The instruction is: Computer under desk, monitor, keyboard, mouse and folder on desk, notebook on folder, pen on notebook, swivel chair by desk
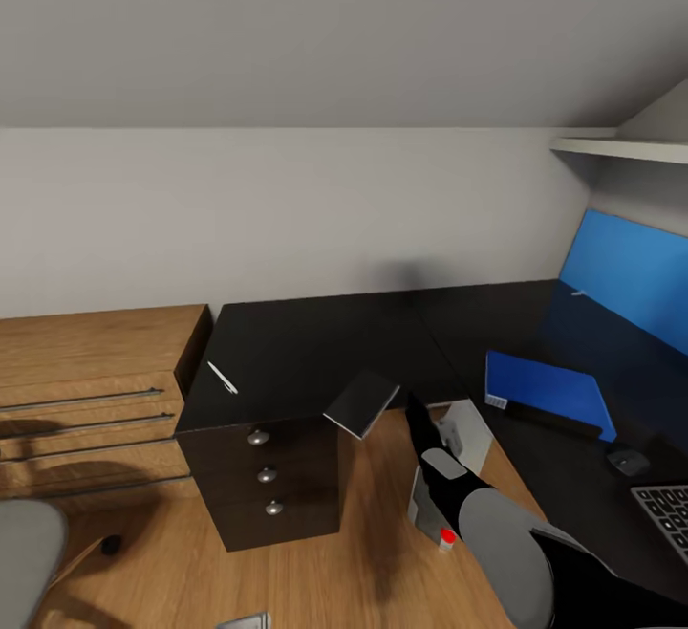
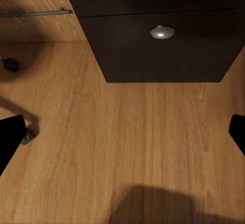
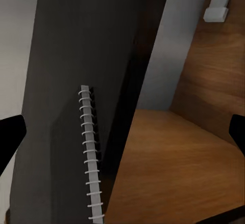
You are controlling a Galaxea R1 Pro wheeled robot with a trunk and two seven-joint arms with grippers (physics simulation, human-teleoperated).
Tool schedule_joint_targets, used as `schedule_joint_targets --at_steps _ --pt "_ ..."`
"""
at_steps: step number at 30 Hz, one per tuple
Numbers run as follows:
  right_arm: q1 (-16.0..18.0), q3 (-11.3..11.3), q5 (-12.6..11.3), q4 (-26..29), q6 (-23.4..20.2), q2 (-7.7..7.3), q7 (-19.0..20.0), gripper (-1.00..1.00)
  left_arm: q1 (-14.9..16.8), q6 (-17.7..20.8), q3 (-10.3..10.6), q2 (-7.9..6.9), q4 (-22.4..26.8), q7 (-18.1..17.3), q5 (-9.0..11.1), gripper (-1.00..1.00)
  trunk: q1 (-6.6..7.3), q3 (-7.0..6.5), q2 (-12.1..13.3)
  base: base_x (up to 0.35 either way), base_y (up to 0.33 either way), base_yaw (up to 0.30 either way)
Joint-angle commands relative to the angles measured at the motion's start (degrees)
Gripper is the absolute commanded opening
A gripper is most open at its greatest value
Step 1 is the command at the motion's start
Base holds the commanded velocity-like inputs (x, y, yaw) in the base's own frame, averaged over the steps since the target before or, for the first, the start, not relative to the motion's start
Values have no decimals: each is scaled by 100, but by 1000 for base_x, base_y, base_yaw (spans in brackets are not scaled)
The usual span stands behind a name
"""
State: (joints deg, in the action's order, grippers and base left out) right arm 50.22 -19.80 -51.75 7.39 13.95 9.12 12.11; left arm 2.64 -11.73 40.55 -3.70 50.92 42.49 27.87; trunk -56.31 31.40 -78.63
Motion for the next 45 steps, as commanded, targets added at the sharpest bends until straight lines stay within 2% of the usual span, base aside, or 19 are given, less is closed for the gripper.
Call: schedule_joint_targets --at_steps 1,8,13,17,25,26,29,32,35,39,42,45 --pt "5 -11 -56 -10 14 1 43 100 8 -39 34 -8 5 31 60 100 -22 24 -45 0 0 0" --pt "5 -15 -62 -25 15 9 52 100 8 -37 12 -8 5 39 81 100 -176 150 -326 0 0 0" --pt "5 -15 -63 -27 19 10 54 100 8 -32 -52 -8 5 37 306 100 -286 239 -526 0 0 0" --pt "5 -15 -63 -27 20 10 55 100 8 -32 -65 -8 13 29 407 100 -374 311 -687 0 0 0" --pt "5 -15 -63 -27 18 15 49 100 8 45 -91 -21 236 16 464 100 -550 455 -1008 0 0 0" --pt "5 -15 -63 -27 18 19 47 100 8 282 -235 -39 644 18 524 100 -572 473 -1048 0 0 0" --pt "5 -15 -63 -27 19 25 50 100 8 729 -460 -51 1122 22 616 100 -637 527 -1168 0 0 0" --pt "5 -14 -57 -27 20 45 135 100 8 2010 -1013 -60 2030 28 748 100 -637 527 -1168 0 0 0" --pt "5 -15 -55 -27 23 51 314 100 10 2503 -1300 -53 2410 30 773 100 -637 527 -1168 0 0 0" --pt "5 -15 -55 -30 27 53 515 100 9 2709 -1469 -45 2728 31 783 100 -637 527 -1168 0 0 0" --pt "5 -15 -54 -34 28 54 682 100 9 2817 -1614 -34 3245 31 794 100 -637 527 -1168 0 0 0" --pt "-1 -15 -54 -35 23 56 743 100 8 2852 -1664 -28 3601 28 797 100 -637 527 -1168 0 0 0"
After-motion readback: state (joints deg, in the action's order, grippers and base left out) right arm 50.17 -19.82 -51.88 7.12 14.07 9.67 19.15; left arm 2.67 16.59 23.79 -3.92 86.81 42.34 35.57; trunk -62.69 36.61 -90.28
